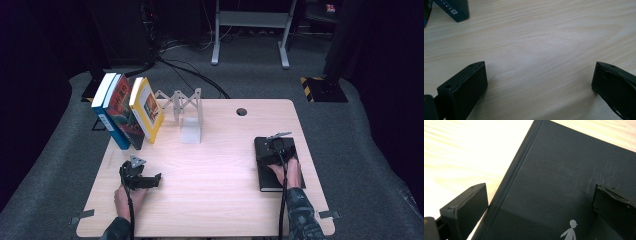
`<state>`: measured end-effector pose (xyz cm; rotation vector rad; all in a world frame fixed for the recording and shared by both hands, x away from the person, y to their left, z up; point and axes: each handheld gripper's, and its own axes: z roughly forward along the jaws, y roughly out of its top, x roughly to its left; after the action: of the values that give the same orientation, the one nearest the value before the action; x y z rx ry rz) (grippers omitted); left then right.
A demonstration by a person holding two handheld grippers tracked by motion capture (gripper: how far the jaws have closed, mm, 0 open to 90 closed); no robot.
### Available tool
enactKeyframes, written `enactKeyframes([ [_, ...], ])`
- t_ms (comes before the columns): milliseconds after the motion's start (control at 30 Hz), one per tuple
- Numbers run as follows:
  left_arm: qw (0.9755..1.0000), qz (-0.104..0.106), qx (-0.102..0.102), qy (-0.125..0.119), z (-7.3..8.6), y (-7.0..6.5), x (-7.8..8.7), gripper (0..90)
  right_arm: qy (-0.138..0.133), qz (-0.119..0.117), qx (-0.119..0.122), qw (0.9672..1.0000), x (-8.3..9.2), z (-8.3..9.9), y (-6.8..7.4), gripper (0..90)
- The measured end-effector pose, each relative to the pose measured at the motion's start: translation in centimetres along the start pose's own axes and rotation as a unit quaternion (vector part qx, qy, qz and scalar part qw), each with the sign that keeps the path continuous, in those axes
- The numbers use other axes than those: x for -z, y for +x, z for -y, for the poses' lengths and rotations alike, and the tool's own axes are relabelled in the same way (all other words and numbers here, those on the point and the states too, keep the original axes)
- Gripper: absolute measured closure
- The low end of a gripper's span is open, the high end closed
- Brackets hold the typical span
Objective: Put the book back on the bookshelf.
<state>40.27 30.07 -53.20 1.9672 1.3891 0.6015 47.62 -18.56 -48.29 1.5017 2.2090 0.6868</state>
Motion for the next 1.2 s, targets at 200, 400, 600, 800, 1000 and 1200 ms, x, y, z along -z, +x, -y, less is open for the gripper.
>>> enactKeyframes([
  [200,1.0000,-0.003,-0.001,0.000,0.0,0.0,0.0,0.4,-0.001,0.000,-0.003,1.0000,0.0,0.1,-0.1,0.0],
  [400,1.0000,-0.003,0.000,0.000,0.0,0.0,0.0,0.4,-0.019,-0.032,-0.035,0.9987,1.6,0.6,-2.4,6.5],
  [600,1.0000,-0.004,-0.001,0.001,0.0,0.0,0.0,0.4,-0.016,-0.035,-0.087,0.9955,3.2,1.6,-6.1,13.5],
  [800,1.0000,-0.004,-0.001,0.000,0.0,0.0,0.0,0.5,-0.001,-0.038,-0.115,0.9926,3.2,1.9,-8.5,21.3],
  [1000,1.0000,-0.004,-0.001,0.001,0.0,0.0,0.0,0.5,0.021,-0.053,-0.129,0.9900,2.5,2.0,-9.3,29.6],
  [1200,1.0000,-0.004,-0.001,0.000,0.0,0.0,0.0,0.5,0.025,-0.059,-0.140,0.9881,2.8,2.0,-9.4,32.8],
])
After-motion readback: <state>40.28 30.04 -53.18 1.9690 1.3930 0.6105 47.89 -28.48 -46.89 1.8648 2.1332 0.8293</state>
